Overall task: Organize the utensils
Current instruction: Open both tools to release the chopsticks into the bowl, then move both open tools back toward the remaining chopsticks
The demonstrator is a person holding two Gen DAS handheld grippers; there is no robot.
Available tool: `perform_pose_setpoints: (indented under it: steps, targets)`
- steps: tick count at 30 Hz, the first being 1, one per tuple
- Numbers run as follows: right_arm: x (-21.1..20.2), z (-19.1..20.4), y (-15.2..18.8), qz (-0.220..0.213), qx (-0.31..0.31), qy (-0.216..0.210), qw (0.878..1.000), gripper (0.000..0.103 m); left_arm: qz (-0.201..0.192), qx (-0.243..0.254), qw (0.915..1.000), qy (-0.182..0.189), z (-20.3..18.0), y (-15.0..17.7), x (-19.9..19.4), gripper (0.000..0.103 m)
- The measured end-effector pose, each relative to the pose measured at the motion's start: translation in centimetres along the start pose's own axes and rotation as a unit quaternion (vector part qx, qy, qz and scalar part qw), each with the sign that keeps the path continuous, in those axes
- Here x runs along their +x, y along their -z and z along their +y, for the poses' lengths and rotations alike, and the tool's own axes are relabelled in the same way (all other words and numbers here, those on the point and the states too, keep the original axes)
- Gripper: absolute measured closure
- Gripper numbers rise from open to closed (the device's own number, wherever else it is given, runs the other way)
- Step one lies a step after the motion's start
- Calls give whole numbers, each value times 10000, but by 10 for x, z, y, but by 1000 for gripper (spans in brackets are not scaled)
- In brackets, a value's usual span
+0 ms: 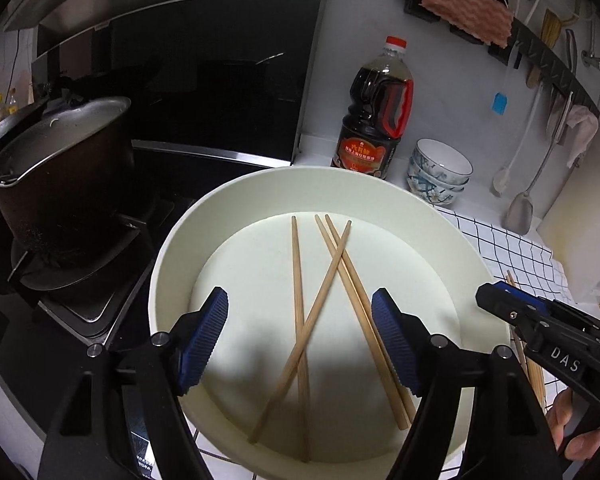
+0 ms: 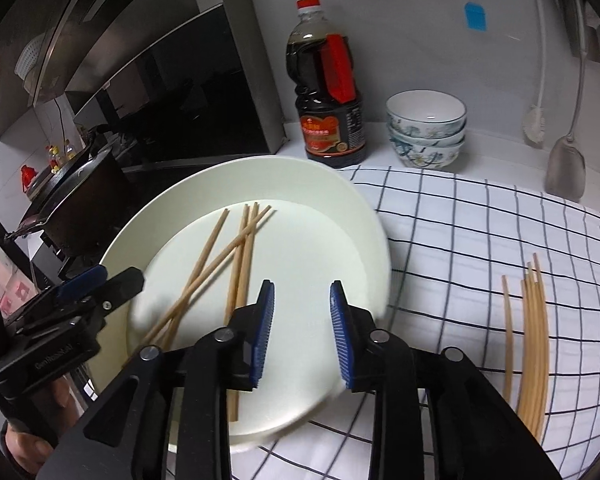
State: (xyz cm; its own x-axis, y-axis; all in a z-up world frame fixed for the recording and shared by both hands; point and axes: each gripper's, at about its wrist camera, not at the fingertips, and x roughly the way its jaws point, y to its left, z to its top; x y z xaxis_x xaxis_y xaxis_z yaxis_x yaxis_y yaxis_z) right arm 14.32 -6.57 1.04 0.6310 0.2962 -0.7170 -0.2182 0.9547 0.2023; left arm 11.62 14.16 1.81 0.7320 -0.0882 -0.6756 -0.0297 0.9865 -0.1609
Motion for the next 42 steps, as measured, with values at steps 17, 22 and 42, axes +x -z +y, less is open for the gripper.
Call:
perform_pose_setpoints:
  steps: [17, 22, 42]
  targets:
    - [-44, -65, 25, -130, 344, 360, 9987, 60, 86, 262, 9993, 251, -44, 20, -15, 15]
    - [-58, -88, 34, -166, 480, 498, 9975, 55, 110, 405, 9983, 404, -68, 28, -21, 10]
    - [-94, -163, 66, -169, 1000, 626, 9929, 34, 287, 897, 9929, 730, -156, 59, -26, 7]
